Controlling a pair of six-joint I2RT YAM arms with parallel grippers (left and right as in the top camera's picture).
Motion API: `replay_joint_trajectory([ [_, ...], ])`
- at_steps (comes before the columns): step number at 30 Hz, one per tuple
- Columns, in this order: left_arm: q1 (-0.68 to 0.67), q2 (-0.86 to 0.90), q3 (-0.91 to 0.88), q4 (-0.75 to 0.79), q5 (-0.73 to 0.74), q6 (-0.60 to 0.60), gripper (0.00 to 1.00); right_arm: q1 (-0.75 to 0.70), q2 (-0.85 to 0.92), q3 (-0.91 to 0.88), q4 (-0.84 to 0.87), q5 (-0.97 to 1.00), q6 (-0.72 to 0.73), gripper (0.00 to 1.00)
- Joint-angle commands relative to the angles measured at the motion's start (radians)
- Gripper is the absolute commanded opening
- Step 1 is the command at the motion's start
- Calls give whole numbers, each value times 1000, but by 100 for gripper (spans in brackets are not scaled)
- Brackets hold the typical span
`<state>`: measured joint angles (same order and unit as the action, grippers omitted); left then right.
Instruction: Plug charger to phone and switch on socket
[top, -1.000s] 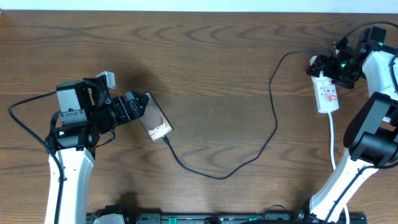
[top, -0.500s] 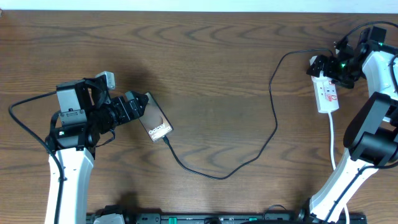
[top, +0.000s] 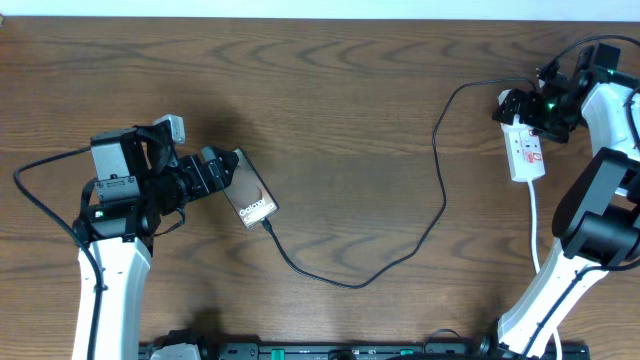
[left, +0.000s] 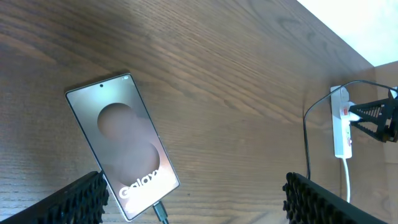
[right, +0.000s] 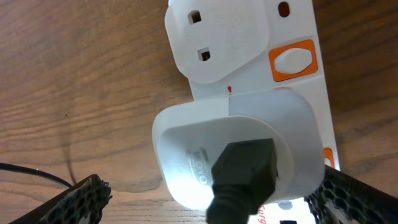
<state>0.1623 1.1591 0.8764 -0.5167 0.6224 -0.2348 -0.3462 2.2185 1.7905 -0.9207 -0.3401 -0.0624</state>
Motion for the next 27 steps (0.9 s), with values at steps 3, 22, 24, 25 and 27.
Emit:
replay_joint_trajectory([
  [3, 0, -3, 0, -2, -6, 17, 89, 33, 10, -7, 2, -3, -9, 99],
  [22, 0, -3, 0, -2, -6, 18, 89, 49, 10, -97, 73, -101, 25, 99],
  [24, 0, -3, 0, -2, -6, 18, 89, 51, 10, -109, 82, -106, 33, 99],
  [25, 0, -3, 0, -2, -6, 17, 89, 53, 10, -111, 83, -108, 35, 99],
  [27, 0, -3, 0, -2, -6, 17, 89, 56, 10, -112, 81, -109, 40, 99],
])
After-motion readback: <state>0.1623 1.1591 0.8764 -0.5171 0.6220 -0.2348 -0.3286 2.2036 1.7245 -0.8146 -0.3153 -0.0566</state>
